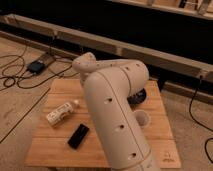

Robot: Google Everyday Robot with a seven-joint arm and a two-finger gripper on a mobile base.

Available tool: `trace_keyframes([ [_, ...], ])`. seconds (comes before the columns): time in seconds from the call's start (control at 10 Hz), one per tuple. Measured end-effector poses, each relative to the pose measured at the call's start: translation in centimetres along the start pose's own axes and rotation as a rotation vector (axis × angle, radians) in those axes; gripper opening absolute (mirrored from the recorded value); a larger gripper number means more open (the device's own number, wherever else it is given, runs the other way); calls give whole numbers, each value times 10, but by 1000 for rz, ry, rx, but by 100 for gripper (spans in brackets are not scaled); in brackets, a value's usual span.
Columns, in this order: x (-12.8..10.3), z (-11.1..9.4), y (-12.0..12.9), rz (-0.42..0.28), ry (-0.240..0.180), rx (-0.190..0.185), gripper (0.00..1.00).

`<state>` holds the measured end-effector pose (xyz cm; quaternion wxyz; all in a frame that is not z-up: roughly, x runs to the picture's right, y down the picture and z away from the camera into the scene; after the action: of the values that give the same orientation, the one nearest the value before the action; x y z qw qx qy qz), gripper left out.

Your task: Place the white sponge in the ceramic cup

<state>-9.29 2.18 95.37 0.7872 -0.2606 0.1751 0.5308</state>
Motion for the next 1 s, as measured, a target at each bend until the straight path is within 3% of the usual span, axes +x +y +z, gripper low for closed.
trace_keyframes([
  [0.5, 11, -34, -39, 29, -17, -19, 0],
  [0.8, 27, -69, -58, 19, -33, -39, 0],
  [1.0, 48, -98, -57, -25, -42, -91, 0],
])
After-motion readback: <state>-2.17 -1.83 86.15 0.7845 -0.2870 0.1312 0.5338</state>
